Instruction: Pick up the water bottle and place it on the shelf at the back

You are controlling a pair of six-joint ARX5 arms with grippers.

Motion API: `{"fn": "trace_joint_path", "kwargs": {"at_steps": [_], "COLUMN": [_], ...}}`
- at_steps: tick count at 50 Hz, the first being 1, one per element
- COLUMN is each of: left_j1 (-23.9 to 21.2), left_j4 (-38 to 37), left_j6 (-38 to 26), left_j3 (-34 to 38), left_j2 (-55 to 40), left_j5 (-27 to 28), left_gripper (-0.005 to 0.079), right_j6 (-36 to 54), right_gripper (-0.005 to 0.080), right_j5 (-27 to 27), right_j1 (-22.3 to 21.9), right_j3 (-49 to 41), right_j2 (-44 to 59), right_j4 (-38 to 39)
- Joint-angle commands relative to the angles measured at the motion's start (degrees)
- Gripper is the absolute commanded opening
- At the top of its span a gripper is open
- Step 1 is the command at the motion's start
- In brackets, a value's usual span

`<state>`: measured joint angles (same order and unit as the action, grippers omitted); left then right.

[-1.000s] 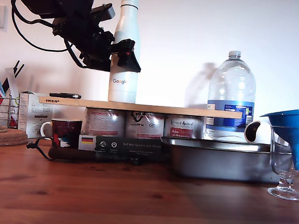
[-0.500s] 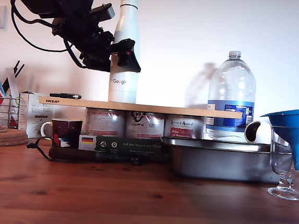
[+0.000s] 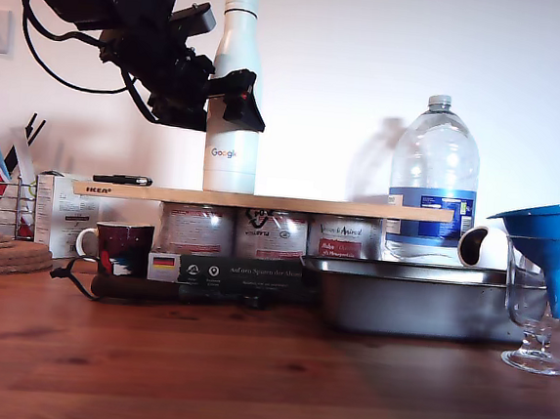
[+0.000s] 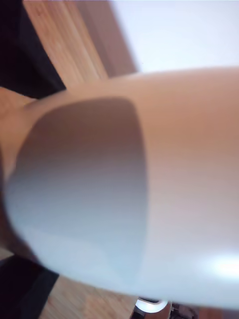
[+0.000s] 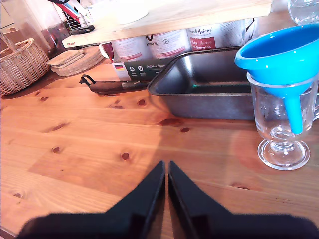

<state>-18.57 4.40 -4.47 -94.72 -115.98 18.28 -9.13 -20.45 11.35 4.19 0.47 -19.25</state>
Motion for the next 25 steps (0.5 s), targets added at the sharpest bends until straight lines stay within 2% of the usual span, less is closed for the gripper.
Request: {"fn": "trace_joint_path", "kwargs": {"at_steps": [1, 25], "left_j1": [0.02, -0.94], "left_j4": [0.94, 0.15], "left_j6": [-0.07, -3.21], "left_j3": [-0.57, -0.57], "left_j2": [0.15, 0.33], "left_j5": [0.22, 0.76], "left_gripper": [0.077, 0.077], "right_j6": [-0.07, -0.07], "right_gripper": [-0.0012, -0.0012], "right_j5": [-0.02, 0.0], "right_j1": [0.26, 0.26], "right_j3": [-0.31, -0.31], "right_j2": [-0.37, -0.35], "right_j4": [0.52, 0.52]}}
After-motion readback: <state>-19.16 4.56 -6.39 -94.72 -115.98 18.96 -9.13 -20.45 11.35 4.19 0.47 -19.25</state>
